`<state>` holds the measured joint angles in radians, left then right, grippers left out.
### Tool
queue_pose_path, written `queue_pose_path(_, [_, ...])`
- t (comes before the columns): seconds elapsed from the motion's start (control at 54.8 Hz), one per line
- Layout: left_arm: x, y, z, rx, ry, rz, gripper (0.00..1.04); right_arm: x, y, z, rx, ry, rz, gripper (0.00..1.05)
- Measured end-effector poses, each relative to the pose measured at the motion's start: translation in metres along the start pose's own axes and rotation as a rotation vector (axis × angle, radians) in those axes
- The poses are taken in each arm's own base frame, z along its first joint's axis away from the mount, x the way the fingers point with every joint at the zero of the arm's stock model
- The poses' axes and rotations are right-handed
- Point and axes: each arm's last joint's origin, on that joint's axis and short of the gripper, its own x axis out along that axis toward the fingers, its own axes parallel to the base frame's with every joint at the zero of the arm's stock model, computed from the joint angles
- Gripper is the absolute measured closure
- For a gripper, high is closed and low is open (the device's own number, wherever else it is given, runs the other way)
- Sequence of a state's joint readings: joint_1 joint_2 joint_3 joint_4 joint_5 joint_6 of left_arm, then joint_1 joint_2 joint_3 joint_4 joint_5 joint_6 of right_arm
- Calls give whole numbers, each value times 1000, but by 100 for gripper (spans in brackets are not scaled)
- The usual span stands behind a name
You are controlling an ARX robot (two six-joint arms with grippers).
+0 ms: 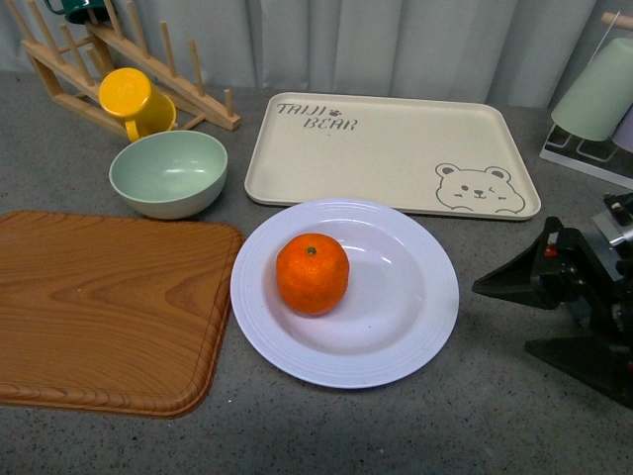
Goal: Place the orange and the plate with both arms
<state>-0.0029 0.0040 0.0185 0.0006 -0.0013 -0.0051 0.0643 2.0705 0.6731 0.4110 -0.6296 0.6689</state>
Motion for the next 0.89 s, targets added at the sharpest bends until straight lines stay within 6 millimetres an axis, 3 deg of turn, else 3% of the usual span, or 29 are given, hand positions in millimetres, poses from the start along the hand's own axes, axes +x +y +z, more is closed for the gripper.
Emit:
queue_pose_path(0.292, [0, 0, 0, 0, 0, 0, 6, 39, 22, -2, 5, 18, 38, 9])
queue_pose_path(0.603, [0, 0, 0, 0, 0, 0, 6, 57, 30, 0, 91, 3, 38, 9])
queue_pose_path(0.895, [0, 0, 0, 0, 0, 0, 6, 61, 25, -1, 108, 15, -32, 55])
